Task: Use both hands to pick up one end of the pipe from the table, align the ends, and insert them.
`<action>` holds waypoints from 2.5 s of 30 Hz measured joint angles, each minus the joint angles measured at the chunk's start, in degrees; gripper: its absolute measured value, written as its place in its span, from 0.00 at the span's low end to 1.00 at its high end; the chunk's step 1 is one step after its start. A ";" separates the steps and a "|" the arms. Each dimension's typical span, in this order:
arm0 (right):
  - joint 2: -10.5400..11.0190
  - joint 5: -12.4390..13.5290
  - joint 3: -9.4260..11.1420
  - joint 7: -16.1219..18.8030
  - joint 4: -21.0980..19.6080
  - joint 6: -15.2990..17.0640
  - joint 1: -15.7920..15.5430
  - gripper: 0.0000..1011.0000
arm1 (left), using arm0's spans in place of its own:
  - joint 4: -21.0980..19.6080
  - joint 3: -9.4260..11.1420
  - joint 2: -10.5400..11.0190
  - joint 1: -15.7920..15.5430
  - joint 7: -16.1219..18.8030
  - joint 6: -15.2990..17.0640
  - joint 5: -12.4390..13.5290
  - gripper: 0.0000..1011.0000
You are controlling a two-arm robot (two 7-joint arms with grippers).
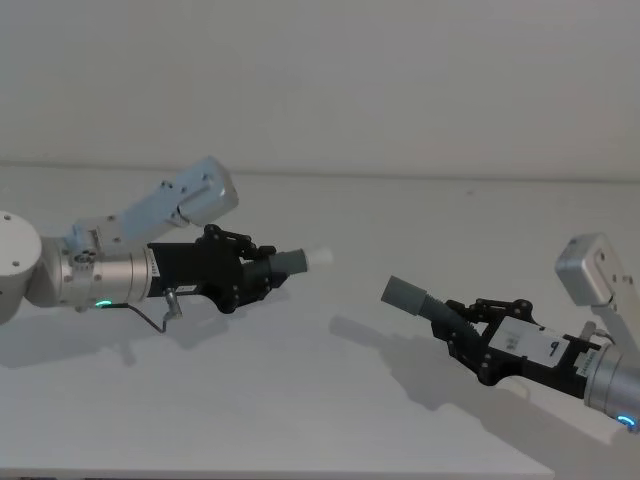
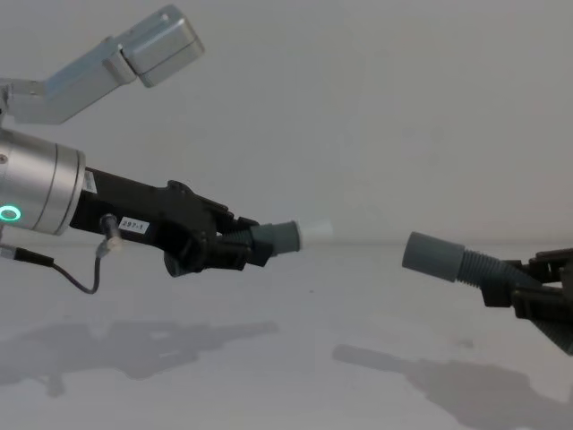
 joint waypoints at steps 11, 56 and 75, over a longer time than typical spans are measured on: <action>-0.06 0.55 -1.38 1.26 0.73 0.58 1.37 0.30 | 0.78 1.83 0.81 -1.53 -3.70 -1.85 -0.23 0.35; -1.19 2.34 -5.70 1.66 3.33 3.84 5.45 0.30 | 5.08 5.75 -0.16 -5.34 -8.25 -4.21 -2.18 0.35; -1.56 2.97 -6.91 1.15 4.31 4.29 6.94 0.30 | 6.09 6.55 -0.39 -5.96 -9.23 -4.62 -3.93 0.35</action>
